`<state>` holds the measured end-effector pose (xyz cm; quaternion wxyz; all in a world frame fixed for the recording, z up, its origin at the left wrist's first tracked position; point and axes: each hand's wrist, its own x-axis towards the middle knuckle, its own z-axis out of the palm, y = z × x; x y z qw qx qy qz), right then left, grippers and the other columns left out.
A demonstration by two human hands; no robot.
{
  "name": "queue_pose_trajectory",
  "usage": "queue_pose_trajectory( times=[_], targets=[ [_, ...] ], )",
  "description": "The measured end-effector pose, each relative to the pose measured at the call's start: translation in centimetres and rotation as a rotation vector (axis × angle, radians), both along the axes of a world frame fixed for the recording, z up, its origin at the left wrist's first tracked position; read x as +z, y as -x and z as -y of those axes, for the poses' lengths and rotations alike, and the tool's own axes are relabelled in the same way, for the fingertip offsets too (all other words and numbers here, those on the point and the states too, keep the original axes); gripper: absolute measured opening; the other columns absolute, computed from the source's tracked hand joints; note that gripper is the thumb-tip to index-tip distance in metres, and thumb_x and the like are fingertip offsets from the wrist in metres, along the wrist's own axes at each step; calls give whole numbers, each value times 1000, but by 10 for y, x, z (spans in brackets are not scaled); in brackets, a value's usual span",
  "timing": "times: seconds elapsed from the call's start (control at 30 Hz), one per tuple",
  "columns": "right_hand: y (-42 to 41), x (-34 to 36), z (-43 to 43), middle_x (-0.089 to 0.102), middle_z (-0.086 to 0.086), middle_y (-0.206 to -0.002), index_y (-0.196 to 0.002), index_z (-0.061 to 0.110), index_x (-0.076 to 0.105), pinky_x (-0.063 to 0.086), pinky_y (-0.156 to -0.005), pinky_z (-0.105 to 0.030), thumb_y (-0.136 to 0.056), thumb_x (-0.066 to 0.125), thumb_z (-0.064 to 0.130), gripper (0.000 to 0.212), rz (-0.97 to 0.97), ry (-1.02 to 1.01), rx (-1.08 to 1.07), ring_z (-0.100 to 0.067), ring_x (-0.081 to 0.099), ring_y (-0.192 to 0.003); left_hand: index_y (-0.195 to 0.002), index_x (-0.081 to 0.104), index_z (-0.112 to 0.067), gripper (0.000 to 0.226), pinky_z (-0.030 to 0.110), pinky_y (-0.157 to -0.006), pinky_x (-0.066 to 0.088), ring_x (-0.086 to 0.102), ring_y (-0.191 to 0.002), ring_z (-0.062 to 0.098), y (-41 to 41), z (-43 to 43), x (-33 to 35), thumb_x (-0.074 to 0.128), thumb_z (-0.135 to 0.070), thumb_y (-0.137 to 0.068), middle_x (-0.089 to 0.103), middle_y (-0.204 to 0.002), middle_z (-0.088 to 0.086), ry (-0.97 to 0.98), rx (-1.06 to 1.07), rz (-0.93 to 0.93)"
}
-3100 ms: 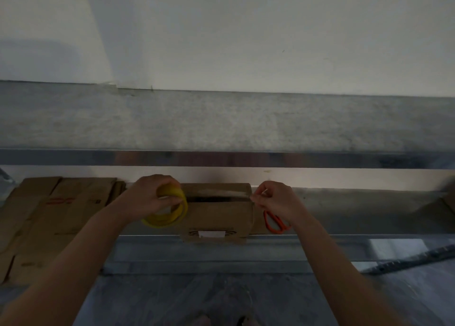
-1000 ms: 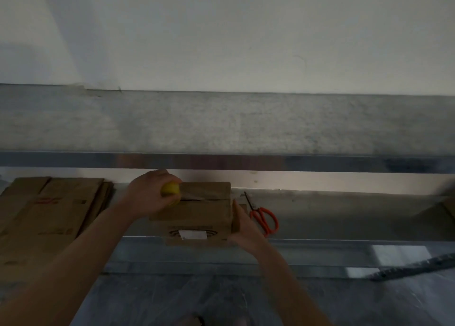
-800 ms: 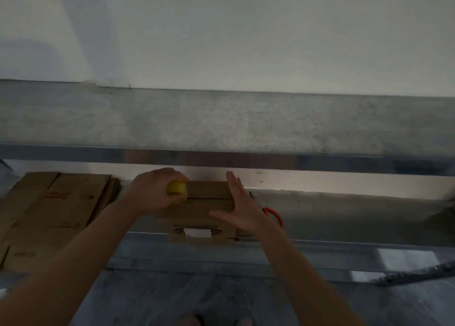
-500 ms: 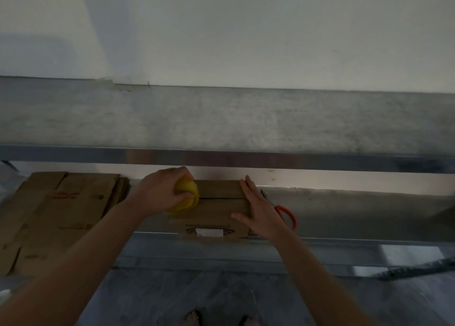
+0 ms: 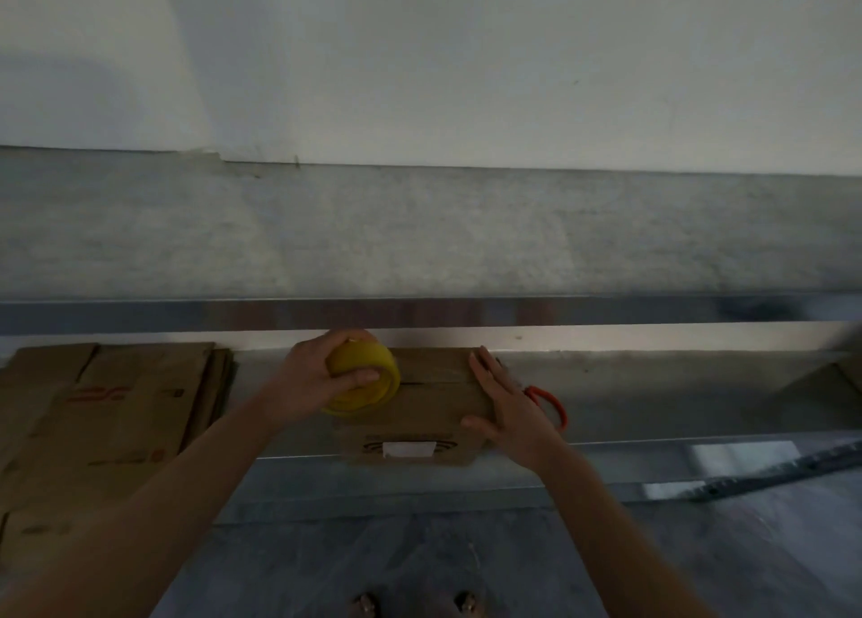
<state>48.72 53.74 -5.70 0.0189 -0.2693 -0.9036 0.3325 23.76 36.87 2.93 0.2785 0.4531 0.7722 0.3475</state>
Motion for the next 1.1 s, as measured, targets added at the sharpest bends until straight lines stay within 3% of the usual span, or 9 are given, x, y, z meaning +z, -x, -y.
queue_pose_trajectory(
  times=[0.1, 0.17, 0.4, 0.53, 0.67, 0.8, 0.9, 1.0, 1.1],
  targets=[
    [3, 4, -9, 1, 24, -160, -153, 44, 2, 36, -115, -43, -62, 51, 87, 112, -11, 61, -63, -14, 25, -145, -93, 60, -46, 36, 6, -62, 41, 59, -82, -8, 6, 1, 3, 81, -40, -65, 62, -89, -25, -37, 71, 65],
    [4, 7, -16, 11, 21, -157, -154, 38, 12, 39, -113, -44, -57, 59, 86, 118, -34, 99, -75, -12, 28, -142, -96, 64, -42, 39, 8, -62, 44, 63, -83, -1, 11, 1, 5, 76, -49, -59, 67, -89, -16, -20, 79, 101],
    [6, 7, -23, 16, 22, -156, -154, 35, 20, 39, -113, -41, -57, 64, 85, 118, -26, 78, -55, -7, 30, -139, -116, 66, -32, 62, 28, -90, 51, 63, -100, 8, 19, 8, 17, 74, -55, -59, 68, -107, -10, 56, 32, 43],
    [6, 5, -21, 6, 31, -153, -155, 37, 12, 36, -115, -38, -59, 56, 89, 117, -6, 54, -32, -5, 26, -140, -107, 61, -52, 46, 10, -76, 44, 57, -91, -8, 30, 20, 21, 71, -63, -63, 62, -100, -29, 122, -15, -125],
    [4, 1, -17, -19, 43, -146, -146, 55, -15, 36, -114, -44, -62, 44, 93, 109, 63, 29, 12, -15, 23, -146, -103, 60, -53, 32, 21, -74, 45, 57, -89, -3, 42, 34, 8, 72, -56, -74, 60, -99, -28, 159, -112, -379],
    [3, 2, -15, -28, 48, -139, -137, 61, -24, 40, -111, -43, -64, 43, 91, 104, 68, 39, 24, -18, 26, -145, -104, 60, -52, 36, 22, -81, 47, 58, -98, 1, 50, 42, -23, 79, -44, -74, 63, -111, -18, 185, -52, -152],
    [2, 2, -15, -29, 51, -136, -136, 62, -25, 38, -113, -43, -65, 46, 89, 103, 67, 50, 22, -18, 21, -147, -96, 63, -48, 31, 21, -74, 50, 62, -92, 4, 56, 44, -31, 80, -45, -70, 67, -100, -14, 169, 17, 8],
    [3, 3, -15, -27, 51, -137, -137, 61, -21, 36, -114, -47, -65, 48, 87, 103, 59, 57, 26, -18, 21, -147, -95, 59, -39, 30, 23, -70, 51, 62, -88, 7, 64, 41, -30, 80, -41, -73, 65, -95, -10, 150, 15, -49],
    [4, 5, -14, -21, 47, -141, -141, 58, -14, 34, -115, -37, -69, 56, 79, 103, 34, 71, 7, -14, 23, -146, -98, 59, -36, 33, 18, -67, 43, 58, -87, 2, 69, 35, -21, 81, -40, -73, 61, -95, -17, 108, -20, -203]
  ],
)
